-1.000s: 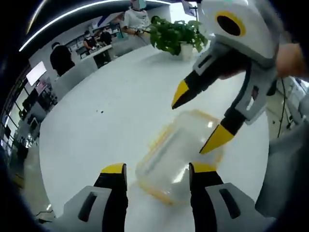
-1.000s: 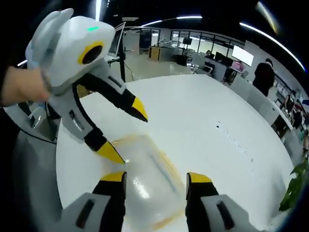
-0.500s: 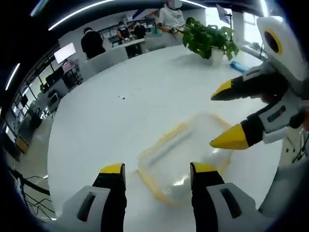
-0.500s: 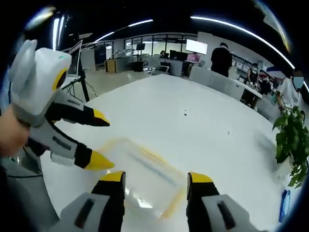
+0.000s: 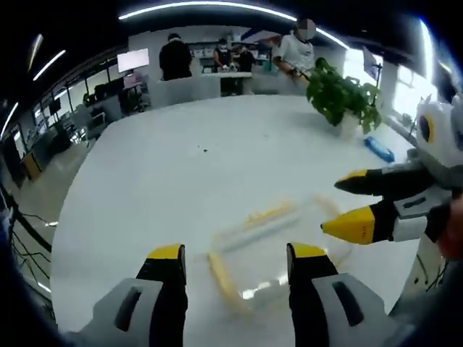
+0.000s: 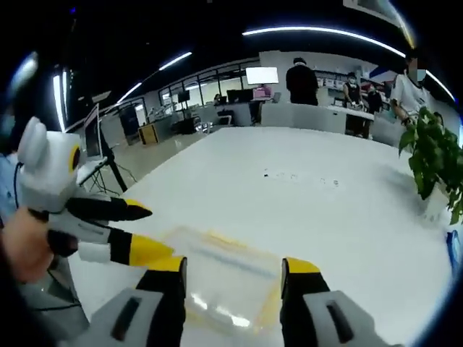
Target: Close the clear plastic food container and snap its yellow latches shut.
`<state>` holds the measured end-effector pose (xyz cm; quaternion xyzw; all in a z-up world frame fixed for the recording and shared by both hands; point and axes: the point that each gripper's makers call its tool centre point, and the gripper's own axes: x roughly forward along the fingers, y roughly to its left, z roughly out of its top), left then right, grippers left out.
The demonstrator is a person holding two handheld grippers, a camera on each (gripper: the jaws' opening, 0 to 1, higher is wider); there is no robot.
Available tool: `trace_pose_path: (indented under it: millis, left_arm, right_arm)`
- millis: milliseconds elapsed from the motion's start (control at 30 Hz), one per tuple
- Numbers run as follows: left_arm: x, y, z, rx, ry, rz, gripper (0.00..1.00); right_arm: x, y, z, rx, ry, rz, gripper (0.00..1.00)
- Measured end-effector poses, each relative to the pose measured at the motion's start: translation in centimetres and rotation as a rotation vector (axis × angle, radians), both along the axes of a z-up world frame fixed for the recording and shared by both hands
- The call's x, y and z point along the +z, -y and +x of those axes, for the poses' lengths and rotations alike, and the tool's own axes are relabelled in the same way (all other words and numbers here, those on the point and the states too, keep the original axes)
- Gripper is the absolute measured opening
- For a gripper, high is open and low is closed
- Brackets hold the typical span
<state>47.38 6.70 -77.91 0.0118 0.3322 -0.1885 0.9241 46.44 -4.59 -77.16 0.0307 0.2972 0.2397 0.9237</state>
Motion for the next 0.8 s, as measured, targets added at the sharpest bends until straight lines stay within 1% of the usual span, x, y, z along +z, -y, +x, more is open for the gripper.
trace_pose_path:
  millis: [33,67,100,133,167,200,300,367,400,433,500,533,567,667,700,767,800]
  left_arm:
    - [0.0,-0.5,0.0,0.006,0.007,0.008,0.51]
    - [0.2,-0.7,0.2,0.028,0.027,-0.022,0.50]
    - [0.2,-0.8,0.2,0.038,0.028,-0.046,0.48]
    - [0.0,-0.8,0.1,0.060,0.012,-0.113,0.47]
    - [0.0,-1.0,0.2,0.081,0.005,-0.145,0.48]
    - [0.0,-1.3,0.3,0.093,0.016,-0.168,0.48]
    - [-0.7,-1.9,0.3,0.126,0.002,-0.202,0.48]
    - [-1.0,-2.3,0.2,0.146,-0.019,-0.233,0.48]
    - [-1.0,-2.4,0.3,0.154,-0.020,-0.243,0.48]
    - [-1.1,-2.5,0.3,0.154,-0.024,-0.242,0.49]
    - [-1.5,-2.4,0.2,0.150,-0.041,-0.239,0.48]
    - [-1.5,-2.4,0.1,0.157,-0.044,-0.253,0.48]
    - [-1.7,-2.0,0.0,0.162,-0.054,-0.275,0.48]
    - [-2.6,-1.2,-0.4,0.142,-0.090,-0.272,0.44]
    - [-2.7,-0.9,-0.5,0.142,-0.103,-0.294,0.43]
    - [-2.9,-0.6,-0.6,0.148,-0.112,-0.310,0.40]
    - [-3.2,-0.2,-0.7,0.137,-0.129,-0.319,0.35]
  right_arm:
    - [-0.1,0.0,0.0,-0.008,-0.003,0.022,0.51]
    - [-0.4,0.3,0.0,-0.017,-0.009,0.033,0.51]
    - [-0.5,0.5,0.0,-0.018,-0.006,0.037,0.51]
    - [-0.7,0.8,-0.1,-0.032,-0.006,0.069,0.51]
    - [-0.9,1.0,-0.1,-0.051,-0.013,0.101,0.51]
    - [-1.4,1.6,-0.2,-0.079,-0.033,0.128,0.52]
    - [-2.8,2.7,-0.6,-0.126,-0.080,0.170,0.52]
    - [-2.9,3.4,-0.5,-0.141,-0.076,0.174,0.51]
    - [-2.9,3.7,-0.5,-0.149,-0.074,0.175,0.50]
    - [-2.8,3.8,-0.4,-0.153,-0.079,0.181,0.51]
    - [-2.8,3.5,-0.3,-0.144,-0.087,0.190,0.51]
    - [-2.9,3.4,-0.4,-0.136,-0.091,0.188,0.51]
    - [-3.0,3.3,-0.4,-0.129,-0.095,0.187,0.51]
    - [-3.7,2.8,-0.7,-0.115,-0.117,0.187,0.50]
    - [-4.0,2.3,-0.9,-0.093,-0.137,0.194,0.49]
    - [-4.3,1.6,-1.1,-0.060,-0.149,0.202,0.49]
    - [-4.5,1.2,-1.2,-0.038,-0.158,0.187,0.48]
